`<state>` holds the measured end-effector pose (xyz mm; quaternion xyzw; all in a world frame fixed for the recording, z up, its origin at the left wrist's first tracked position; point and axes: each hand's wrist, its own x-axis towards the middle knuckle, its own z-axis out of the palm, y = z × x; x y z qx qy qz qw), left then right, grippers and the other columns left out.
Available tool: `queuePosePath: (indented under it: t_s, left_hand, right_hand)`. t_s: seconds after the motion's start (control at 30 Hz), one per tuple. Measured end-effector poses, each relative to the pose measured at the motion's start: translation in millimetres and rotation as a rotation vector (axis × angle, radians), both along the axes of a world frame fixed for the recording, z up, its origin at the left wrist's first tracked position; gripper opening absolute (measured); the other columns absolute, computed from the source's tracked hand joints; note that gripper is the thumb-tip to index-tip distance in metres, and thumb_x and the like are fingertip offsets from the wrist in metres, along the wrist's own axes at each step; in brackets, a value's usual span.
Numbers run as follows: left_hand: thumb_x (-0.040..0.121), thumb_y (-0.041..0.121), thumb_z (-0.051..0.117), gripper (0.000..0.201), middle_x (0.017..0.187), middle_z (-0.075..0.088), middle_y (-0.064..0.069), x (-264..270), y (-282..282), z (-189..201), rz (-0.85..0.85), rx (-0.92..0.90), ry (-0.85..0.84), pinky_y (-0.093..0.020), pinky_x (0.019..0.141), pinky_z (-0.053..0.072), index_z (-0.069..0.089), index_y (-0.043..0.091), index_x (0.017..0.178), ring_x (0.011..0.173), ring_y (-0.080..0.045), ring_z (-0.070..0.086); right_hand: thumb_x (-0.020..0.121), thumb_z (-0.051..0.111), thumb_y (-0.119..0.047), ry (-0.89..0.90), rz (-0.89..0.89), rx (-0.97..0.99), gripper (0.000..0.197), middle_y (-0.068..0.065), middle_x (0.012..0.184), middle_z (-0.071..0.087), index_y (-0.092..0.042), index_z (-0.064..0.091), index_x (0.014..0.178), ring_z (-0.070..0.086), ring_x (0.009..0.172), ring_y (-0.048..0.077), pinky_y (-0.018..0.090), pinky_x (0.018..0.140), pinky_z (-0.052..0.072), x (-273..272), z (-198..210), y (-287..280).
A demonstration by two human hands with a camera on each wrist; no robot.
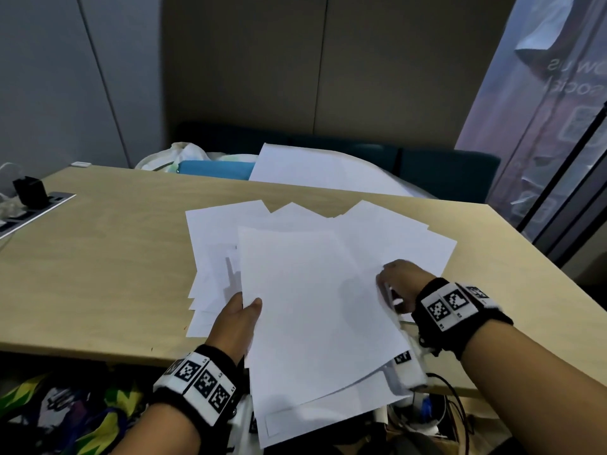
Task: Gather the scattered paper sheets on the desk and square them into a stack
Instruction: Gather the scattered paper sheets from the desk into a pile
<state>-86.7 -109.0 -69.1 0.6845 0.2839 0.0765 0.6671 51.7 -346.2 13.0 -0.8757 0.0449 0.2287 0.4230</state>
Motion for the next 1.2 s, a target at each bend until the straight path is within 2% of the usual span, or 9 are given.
queuePosePath:
  t_s: [0.13, 0.23, 0.43, 0.6, 0.77, 0.9, 1.03, 1.13, 1.2]
  left_hand:
    - [0.089, 0.029, 0.059, 0.025, 0.079, 0.053, -0.002, -1.4, -1.0, 0.3, -0.016, 0.072, -0.010, -0.032, 0.063, 0.042, 0.044, 0.009, 0.087, 0.067, -0.022, 0.050]
    - [0.088, 0.016, 0.063, 0.021, 0.099, 0.065, -0.001, -4.7, -3.6, 1.9, -0.028, 0.050, -0.041, -0.035, 0.078, 0.054, 0.052, 0.015, 0.106, 0.087, -0.024, 0.066]
    - [0.088, 0.010, 0.062, 0.023, 0.108, 0.069, 0.002, -8.2, -2.5, 3.4, -0.098, 0.109, -0.061, -0.035, 0.092, 0.050, 0.059, 0.020, 0.108, 0.101, -0.018, 0.066]
    - [0.084, 0.031, 0.062, 0.029, 0.116, 0.069, -0.001, -5.6, -1.6, -2.4, -0.064, -0.009, -0.064, -0.045, 0.100, 0.048, 0.062, 0.023, 0.112, 0.109, -0.022, 0.065]
    - [0.093, 0.018, 0.055, 0.022, 0.110, 0.068, 0.008, -3.6, -4.3, -1.3, -0.037, 0.069, -0.077, -0.038, 0.097, 0.049, 0.056, 0.026, 0.113, 0.106, -0.018, 0.064]
    - [0.092, 0.011, 0.057, 0.049, 0.121, 0.056, 0.009, -4.4, -5.9, 2.1, -0.019, 0.109, -0.089, -0.027, 0.090, 0.042, 0.038, 0.028, 0.135, 0.110, -0.015, 0.056]
    - [0.092, 0.011, 0.058, 0.085, 0.152, 0.024, 0.013, -2.3, -3.4, -2.8, -0.016, 0.088, -0.080, -0.032, 0.114, 0.027, 0.002, 0.029, 0.152, 0.139, -0.011, 0.030]
    - [0.090, 0.009, 0.059, 0.074, 0.145, 0.042, 0.004, -0.1, -2.5, -8.0, -0.010, 0.123, -0.084, -0.034, 0.111, 0.034, 0.018, 0.022, 0.151, 0.135, -0.018, 0.041]
    - [0.089, 0.006, 0.059, 0.058, 0.122, 0.056, 0.006, -1.1, -4.4, -7.4, 0.005, 0.152, -0.102, -0.030, 0.098, 0.041, 0.036, 0.021, 0.140, 0.121, -0.020, 0.054]
  right_hand:
    - [0.087, 0.052, 0.004, 0.116, 0.155, -0.019, 0.025, 0.017, 0.082, 0.061, -0.007, 0.057, 0.109, 0.053, 0.056, 0.025, 0.027, 0.051, 0.047, -24.5, -3.3, -0.3]
    - [0.086, 0.051, 0.008, 0.100, 0.180, 0.006, 0.027, 0.021, 0.081, 0.060, -0.002, 0.058, 0.110, 0.051, 0.053, 0.027, 0.029, 0.049, 0.047, -28.1, -9.5, 2.8]
    - [0.085, 0.058, -0.003, -0.028, 0.181, -0.048, 0.010, 0.010, 0.080, 0.064, -0.012, 0.062, 0.088, 0.063, 0.073, 0.028, 0.040, 0.079, 0.057, -18.1, -13.2, 15.0]
    - [0.085, 0.034, 0.008, -0.100, 0.205, -0.177, 0.034, 0.007, 0.068, 0.056, -0.005, 0.063, 0.095, 0.049, 0.053, 0.014, 0.019, 0.046, 0.042, -9.1, -12.2, 16.6]
    - [0.085, 0.040, 0.009, 0.007, 0.320, -0.147, 0.032, 0.022, 0.078, 0.067, -0.009, 0.066, 0.090, 0.065, 0.067, 0.037, 0.038, 0.067, 0.058, -7.9, -16.4, 17.3]
    - [0.089, 0.061, -0.010, -0.063, 0.190, -0.199, 0.014, 0.013, 0.076, 0.061, -0.001, 0.063, 0.100, 0.058, 0.068, 0.028, 0.028, 0.058, 0.049, 23.7, -7.4, 4.1]
    - [0.093, 0.055, -0.015, -0.156, 0.036, -0.631, 0.040, 0.020, 0.133, 0.054, 0.004, 0.053, 0.128, 0.050, 0.124, 0.033, 0.036, 0.097, 0.041, 54.5, 16.9, -35.6]
    - [0.099, 0.040, -0.033, -0.112, 0.134, -0.879, 0.047, 0.014, 0.144, 0.044, -0.006, 0.046, 0.137, 0.043, 0.133, 0.031, 0.038, 0.108, 0.037, 66.6, 11.1, -53.3]
    - [0.076, 0.038, -0.069, -0.122, 0.247, -0.985, 0.073, 0.002, 0.148, 0.041, -0.034, 0.042, 0.140, 0.045, 0.130, 0.028, 0.042, 0.104, 0.042, 88.3, -2.0, -58.5]
